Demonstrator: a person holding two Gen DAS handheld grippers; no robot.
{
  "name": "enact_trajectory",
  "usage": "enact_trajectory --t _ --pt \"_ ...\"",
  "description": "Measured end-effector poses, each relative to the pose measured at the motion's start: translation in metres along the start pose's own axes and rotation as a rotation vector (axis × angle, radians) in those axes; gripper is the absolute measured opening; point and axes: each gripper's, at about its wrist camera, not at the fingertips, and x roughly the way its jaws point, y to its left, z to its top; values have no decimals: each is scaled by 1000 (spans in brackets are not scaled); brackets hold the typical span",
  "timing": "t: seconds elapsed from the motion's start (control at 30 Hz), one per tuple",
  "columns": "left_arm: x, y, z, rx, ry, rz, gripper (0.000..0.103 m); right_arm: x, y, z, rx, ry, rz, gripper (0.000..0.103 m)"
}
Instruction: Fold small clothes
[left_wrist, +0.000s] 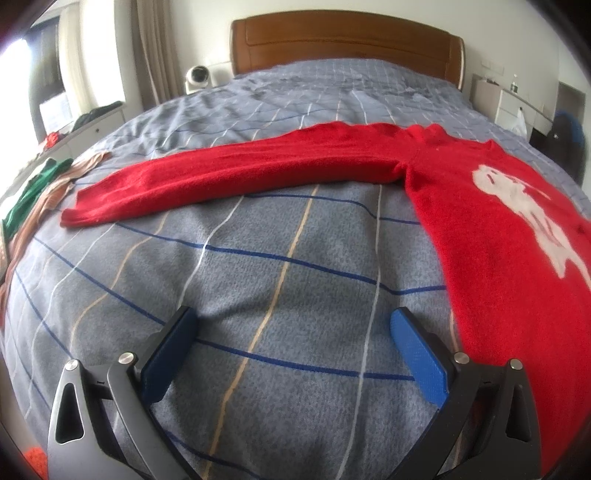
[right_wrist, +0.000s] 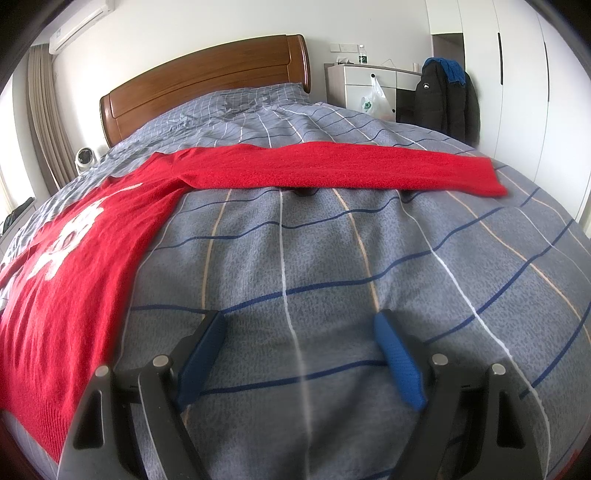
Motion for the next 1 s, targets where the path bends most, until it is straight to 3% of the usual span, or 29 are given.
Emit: enact_trajectory --t 0.1,0.23,0.3,0.37,0.6,1.0 --pt "-5 5 12 -27 23 -27 103 0 0 0 0 0 0 82" --pt "-9 13 37 -76 -52 3 103 0 0 0 -3 -2 -2 82" --pt "7 15 42 -70 -18 20 103 0 1 0 -6 -3 -3 83" --pt "33 16 38 -48 85 30 103 0 1 0 -6 -2 -2 83" --pt "22 3 21 18 -22 95 103 0 1 0 -7 -3 -3 83" --pt "24 11 20 -10 -38 72 103 0 1 0 -8 -4 -3 83"
